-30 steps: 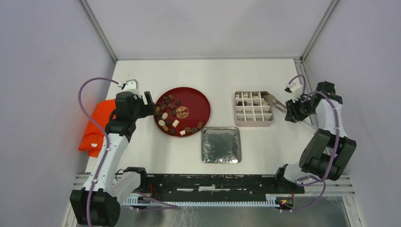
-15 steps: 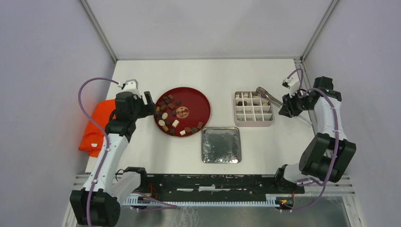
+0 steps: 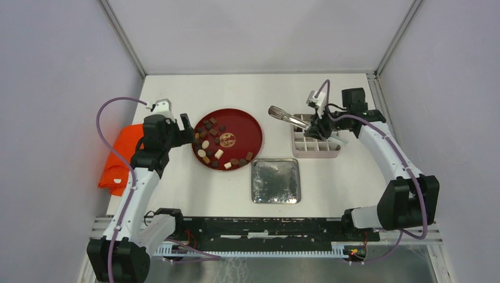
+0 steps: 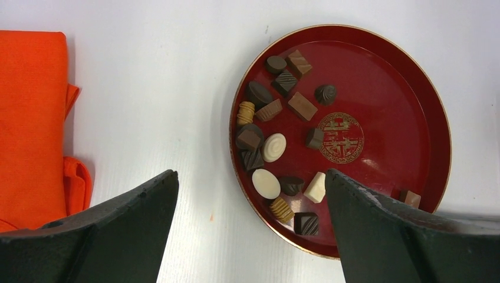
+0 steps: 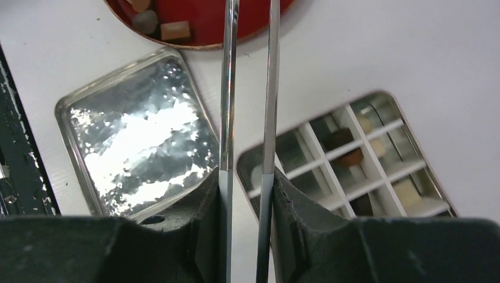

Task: Pack the chocolate
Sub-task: Pick up the fake chocolate from the plate.

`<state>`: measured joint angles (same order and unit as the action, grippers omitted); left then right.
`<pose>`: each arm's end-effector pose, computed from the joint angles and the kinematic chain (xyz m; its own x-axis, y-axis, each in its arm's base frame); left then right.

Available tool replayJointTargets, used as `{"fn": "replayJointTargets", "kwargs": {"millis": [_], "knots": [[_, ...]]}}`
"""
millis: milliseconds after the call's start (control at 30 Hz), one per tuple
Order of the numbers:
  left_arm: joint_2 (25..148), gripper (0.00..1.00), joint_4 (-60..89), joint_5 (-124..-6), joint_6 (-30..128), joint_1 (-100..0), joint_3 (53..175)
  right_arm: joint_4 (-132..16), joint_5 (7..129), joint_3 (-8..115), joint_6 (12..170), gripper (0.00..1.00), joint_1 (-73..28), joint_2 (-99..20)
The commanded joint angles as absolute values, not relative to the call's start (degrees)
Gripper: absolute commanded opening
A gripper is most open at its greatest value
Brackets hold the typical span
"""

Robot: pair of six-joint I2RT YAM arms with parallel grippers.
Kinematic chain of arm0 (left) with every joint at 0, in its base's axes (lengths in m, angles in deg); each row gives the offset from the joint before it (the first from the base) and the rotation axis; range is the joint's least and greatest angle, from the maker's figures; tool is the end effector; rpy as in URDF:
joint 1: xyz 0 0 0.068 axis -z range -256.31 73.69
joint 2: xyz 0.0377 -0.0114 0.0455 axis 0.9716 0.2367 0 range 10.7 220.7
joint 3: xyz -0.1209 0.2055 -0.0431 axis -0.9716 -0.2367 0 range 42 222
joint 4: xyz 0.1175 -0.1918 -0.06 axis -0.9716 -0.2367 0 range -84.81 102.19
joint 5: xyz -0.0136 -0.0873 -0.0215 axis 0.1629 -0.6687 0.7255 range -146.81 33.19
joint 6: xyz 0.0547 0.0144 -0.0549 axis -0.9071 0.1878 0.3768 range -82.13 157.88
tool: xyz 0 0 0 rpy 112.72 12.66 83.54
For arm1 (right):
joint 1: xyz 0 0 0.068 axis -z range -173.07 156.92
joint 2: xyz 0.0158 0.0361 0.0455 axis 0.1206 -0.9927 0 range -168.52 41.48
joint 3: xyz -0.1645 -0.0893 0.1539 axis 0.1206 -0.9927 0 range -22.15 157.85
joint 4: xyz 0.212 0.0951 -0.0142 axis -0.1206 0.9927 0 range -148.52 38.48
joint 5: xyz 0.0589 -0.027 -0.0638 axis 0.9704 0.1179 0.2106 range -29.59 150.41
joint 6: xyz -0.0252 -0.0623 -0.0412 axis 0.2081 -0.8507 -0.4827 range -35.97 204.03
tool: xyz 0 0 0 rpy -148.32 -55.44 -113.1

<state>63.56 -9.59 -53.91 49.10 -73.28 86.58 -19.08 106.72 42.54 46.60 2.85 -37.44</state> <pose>0.2227 -0.0084 0.2564 -0.4924 -0.1687 -0.8539 -0.0885 0.9857 -0.1437 0.2651 0.0680 0.2499 -0.3485 -0.4457 -0.8246 -0.8667 0.4882 0.1024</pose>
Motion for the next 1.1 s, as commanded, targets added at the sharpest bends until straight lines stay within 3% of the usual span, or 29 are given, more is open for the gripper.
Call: {"fn": "replayJointTargets", "kwargs": {"millis": [0,533,1067], "knots": [[62.1,1.0,-9.3,-51.2,47.9,-73.3,86.3,-25.8,105.9,45.1,50.2,0.36,-3.7,-38.9],[60.7,0.99,-9.2,-50.4,47.5,-73.4,86.1,-27.4,93.1,53.9,49.3,0.36,-22.0,-48.4],[60.7,0.97,-9.1,-50.9,47.3,-73.4,86.1,-23.9,81.2,63.5,50.5,0.35,-32.5,-60.9]]}}
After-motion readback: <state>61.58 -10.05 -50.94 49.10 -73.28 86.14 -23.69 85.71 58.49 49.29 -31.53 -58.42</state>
